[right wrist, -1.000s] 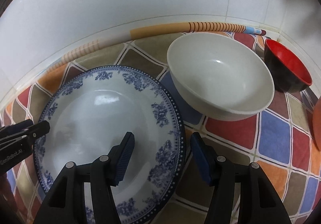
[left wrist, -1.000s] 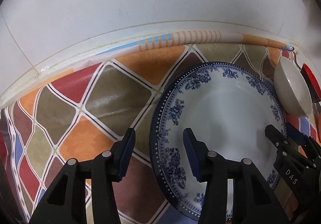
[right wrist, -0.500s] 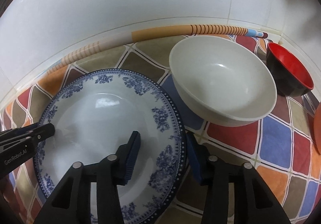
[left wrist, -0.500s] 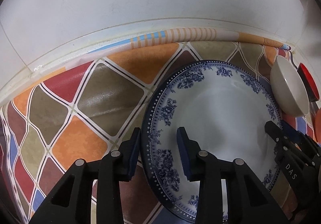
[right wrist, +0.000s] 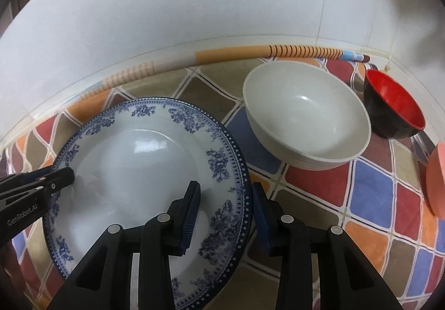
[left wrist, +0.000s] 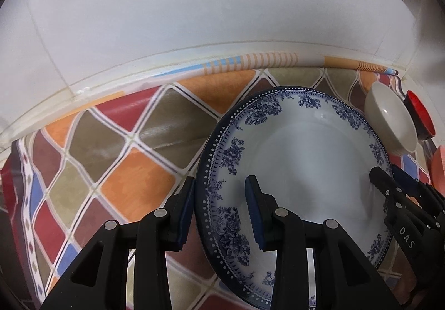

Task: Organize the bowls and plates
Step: 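Close both grippers on the rim of the blue-floral plate, then lift and carry the blue-floral plate over the stacked plates by the sink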

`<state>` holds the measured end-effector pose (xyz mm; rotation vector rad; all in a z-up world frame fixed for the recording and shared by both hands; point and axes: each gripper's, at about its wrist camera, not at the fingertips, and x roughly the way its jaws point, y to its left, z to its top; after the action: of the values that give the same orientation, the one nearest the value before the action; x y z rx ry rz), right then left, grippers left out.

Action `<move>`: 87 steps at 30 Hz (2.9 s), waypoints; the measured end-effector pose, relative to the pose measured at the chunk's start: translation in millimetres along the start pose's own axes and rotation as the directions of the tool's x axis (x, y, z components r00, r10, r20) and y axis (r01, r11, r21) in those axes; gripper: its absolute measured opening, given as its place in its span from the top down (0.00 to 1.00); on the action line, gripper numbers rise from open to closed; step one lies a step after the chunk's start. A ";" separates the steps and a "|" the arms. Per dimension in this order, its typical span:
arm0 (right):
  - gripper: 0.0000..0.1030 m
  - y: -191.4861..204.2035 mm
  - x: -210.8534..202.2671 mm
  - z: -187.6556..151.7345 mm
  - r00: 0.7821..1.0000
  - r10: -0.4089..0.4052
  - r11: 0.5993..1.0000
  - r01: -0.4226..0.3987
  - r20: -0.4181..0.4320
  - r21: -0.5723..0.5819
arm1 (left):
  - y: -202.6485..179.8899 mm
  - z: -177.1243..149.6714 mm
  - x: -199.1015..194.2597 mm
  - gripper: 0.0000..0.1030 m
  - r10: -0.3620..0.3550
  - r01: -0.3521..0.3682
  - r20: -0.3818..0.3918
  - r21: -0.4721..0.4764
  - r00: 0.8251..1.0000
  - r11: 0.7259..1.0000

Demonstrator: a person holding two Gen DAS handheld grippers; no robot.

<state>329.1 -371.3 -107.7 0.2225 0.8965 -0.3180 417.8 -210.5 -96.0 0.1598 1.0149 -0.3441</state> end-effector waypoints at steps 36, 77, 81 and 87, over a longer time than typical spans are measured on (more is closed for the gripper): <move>0.63 71.1 -152.8 -93.5 0.983 0.169 0.964 -0.149 0.076 -0.219 | 87.0 -157.5 -173.4 0.65 0.137 -0.111 0.105 -0.222 0.985 0.969; 0.63 143.2 -169.6 -189.6 0.984 0.123 0.950 -0.155 -0.130 -0.270 | 149.5 -274.7 -170.4 0.65 0.078 -0.098 -0.101 -0.216 0.992 0.971; 0.63 143.0 -167.1 -191.3 0.983 0.114 0.952 -0.149 -0.143 -0.267 | 148.9 -276.4 -166.6 0.65 0.069 -0.092 -0.114 -0.214 0.991 0.972; 0.63 141.1 -164.4 -193.4 0.982 0.107 0.954 -0.145 -0.155 -0.262 | 148.6 -277.3 -163.9 0.65 0.064 -0.089 -0.122 -0.212 0.990 0.973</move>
<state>143.6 -148.8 -86.4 0.0463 1.0482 -0.0580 169.1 42.4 -105.2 0.0207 1.1491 -0.1526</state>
